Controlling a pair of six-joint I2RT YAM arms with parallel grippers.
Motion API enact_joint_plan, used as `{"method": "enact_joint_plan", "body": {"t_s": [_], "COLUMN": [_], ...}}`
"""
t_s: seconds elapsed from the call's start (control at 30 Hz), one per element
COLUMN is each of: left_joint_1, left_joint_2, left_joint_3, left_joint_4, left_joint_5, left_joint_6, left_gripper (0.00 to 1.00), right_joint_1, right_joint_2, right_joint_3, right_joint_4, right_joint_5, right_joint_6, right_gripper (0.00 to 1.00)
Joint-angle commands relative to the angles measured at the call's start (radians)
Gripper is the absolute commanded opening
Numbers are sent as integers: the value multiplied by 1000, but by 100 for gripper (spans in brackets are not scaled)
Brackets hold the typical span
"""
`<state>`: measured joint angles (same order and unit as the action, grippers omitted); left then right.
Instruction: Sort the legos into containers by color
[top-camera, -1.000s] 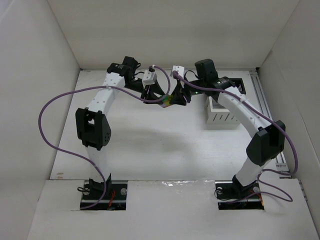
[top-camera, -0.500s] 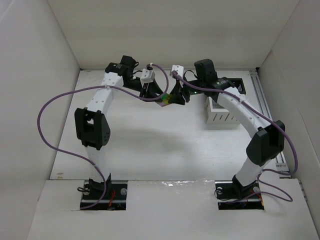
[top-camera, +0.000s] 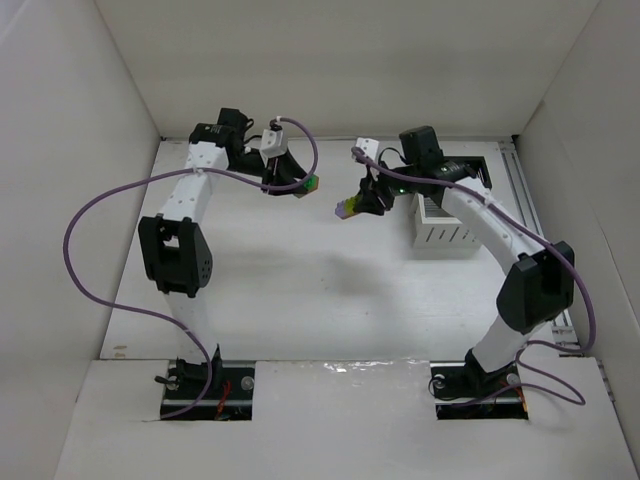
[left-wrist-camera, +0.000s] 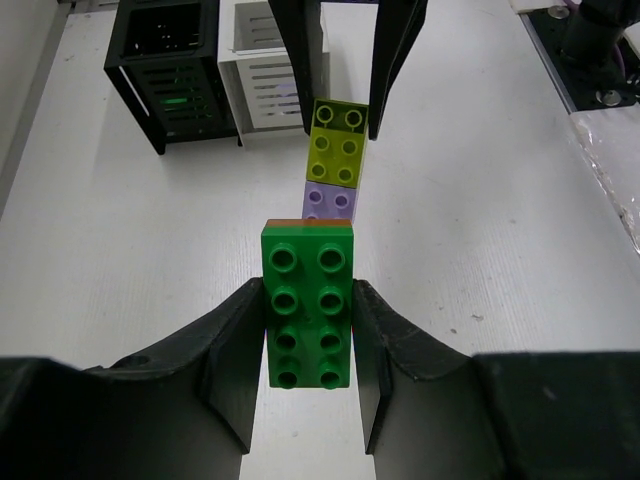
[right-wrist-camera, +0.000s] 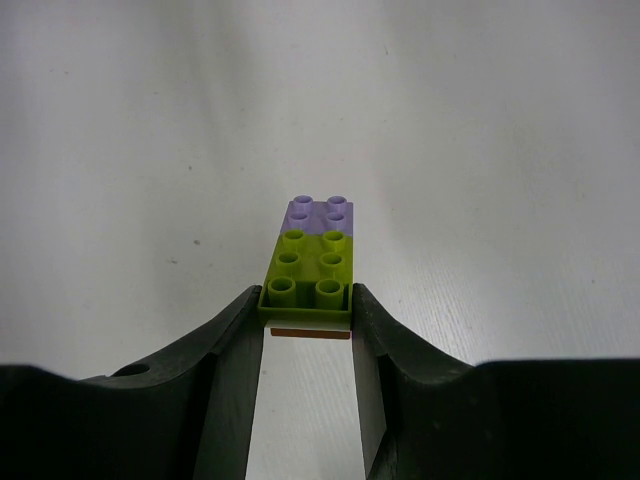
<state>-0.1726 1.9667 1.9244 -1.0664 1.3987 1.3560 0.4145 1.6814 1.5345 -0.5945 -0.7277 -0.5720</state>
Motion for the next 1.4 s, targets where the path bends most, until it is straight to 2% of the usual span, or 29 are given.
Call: {"method": "enact_joint_plan", "body": {"t_s": [0.0, 0.07, 0.27, 0.3, 0.37, 0.5, 0.53, 0.57, 0.6, 0.67, 0.73, 0.8, 0.83, 0.87, 0.93, 1.1, 1.17, 1.37], "left_joint_1": [-11, -11, -11, -11, -11, -11, -11, -11, -11, -11, -2, -2, -2, -2, -2, -2, -2, -2], "left_joint_2": [-46, -26, 29, 41, 41, 41, 41, 32, 32, 11, 0, -12, -12, -23, -32, -32, -32, -32], "left_joint_3": [37, 38, 94, 94, 103, 104, 94, 94, 82, 62, 48, 48, 48, 48, 48, 39, 39, 48], "left_joint_4": [-7, 47, 68, 92, 92, 92, 92, 92, 92, 92, 92, 82, 69, 69, 69, 69, 69, 25], "left_joint_5": [45, 57, 92, 108, 120, 120, 111, 111, 111, 111, 111, 123, 123, 123, 123, 123, 137, 148], "left_joint_6": [25, -56, -113, -165, -175, -202, -202, -221, -221, -233, -253, -253, -253, -262, -276, -320, -330, -307], "left_gripper": [3, 3, 3, 3, 3, 3, 3, 3, 3, 3, 3, 3, 3, 3, 3, 3, 3, 3], "right_joint_1": [-26, -42, -33, -22, -8, 12, 12, 21, 21, 21, 21, 21, 9, 9, -2, 17, 36, 56], "right_joint_2": [-63, -92, -124, -115, -76, 6, 21, 37, 69, 99, 124, 124, 112, 97, 83, 47, 47, 47], "right_joint_3": [-20, -36, -138, -157, -181, -191, -201, -201, -201, -179, -149, -139, -139, -139, -139, -161, -162, -172], "right_joint_4": [-1, 13, 2, 22, 22, 129, 197, 222, 243, 295, 341, 442, 494, 633, 767, 1098, 1127, 1161], "right_joint_5": [5, 5, -45, -65, -75, -87, -87, -87, -87, -111, -140, -197, -220, -236, -236, -161, -147, -156], "right_joint_6": [-19, 1, 34, 49, 60, 101, 115, 115, 126, 138, 184, 233, 329, 400, 597, 852, 903, 913], "right_gripper": [0, 0, 0, 0, 0, 0, 6, 15, 36, 60, 72, 74, 75, 75, 76, 76, 76, 76]}}
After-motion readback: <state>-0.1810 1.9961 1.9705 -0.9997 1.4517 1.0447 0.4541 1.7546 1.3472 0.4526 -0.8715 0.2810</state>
